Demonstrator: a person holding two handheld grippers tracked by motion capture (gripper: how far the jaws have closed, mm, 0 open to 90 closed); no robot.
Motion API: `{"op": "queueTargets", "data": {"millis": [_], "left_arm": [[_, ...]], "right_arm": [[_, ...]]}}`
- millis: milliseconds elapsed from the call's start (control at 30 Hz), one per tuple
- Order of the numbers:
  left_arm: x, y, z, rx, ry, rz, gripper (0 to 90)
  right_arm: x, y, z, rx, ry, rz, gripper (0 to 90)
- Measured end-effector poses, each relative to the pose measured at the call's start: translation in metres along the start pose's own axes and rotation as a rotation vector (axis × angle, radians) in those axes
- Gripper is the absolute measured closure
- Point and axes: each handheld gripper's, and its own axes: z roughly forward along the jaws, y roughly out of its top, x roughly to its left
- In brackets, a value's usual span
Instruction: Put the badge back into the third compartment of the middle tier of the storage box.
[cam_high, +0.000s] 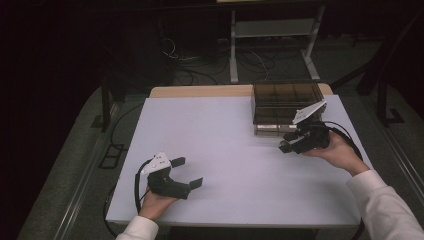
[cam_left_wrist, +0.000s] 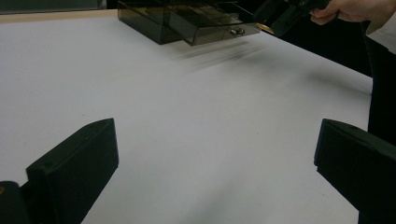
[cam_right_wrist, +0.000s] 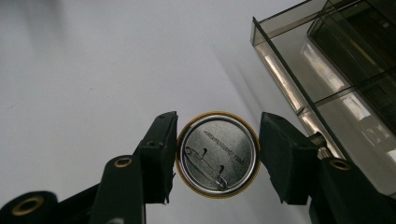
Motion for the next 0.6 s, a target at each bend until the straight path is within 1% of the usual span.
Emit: {"op": "queueTargets", "data": {"millis": [600], "left_arm": [[0.0, 0.0, 0.0, 0.001, 0.001, -0.002, 0.0]], "right_arm": [[-0.013, 0.001, -0.011, -0.016, -0.025, 0.024, 46.9]]}}
